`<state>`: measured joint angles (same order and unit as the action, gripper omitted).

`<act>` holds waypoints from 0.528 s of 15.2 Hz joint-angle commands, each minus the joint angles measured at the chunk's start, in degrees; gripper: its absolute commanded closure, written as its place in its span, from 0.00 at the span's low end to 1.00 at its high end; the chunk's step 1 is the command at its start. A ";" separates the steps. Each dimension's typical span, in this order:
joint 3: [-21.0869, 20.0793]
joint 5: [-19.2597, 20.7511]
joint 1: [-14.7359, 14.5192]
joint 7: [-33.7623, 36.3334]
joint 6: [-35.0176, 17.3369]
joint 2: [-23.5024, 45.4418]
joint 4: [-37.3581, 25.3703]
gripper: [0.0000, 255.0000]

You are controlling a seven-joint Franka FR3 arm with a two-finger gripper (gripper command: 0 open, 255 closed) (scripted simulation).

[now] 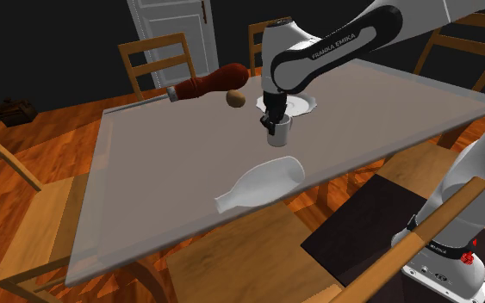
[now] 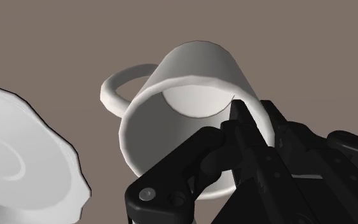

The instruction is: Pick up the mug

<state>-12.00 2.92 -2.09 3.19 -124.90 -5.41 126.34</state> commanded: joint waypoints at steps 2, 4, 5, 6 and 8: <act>0.00 -0.02 -0.01 0.00 -0.07 -0.10 0.15 1.00; 0.04 -0.22 -0.02 -0.21 1.47 -0.70 -0.80 1.00; 0.06 -0.31 -0.02 -0.31 2.23 -0.98 -1.29 1.00; 0.08 -0.40 -0.02 -0.40 3.00 -1.25 -1.80 1.00; 0.12 -0.55 -0.03 -0.58 4.53 -1.75 -2.85 1.00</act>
<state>-11.92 2.46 -2.12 2.73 -121.19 -6.87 124.02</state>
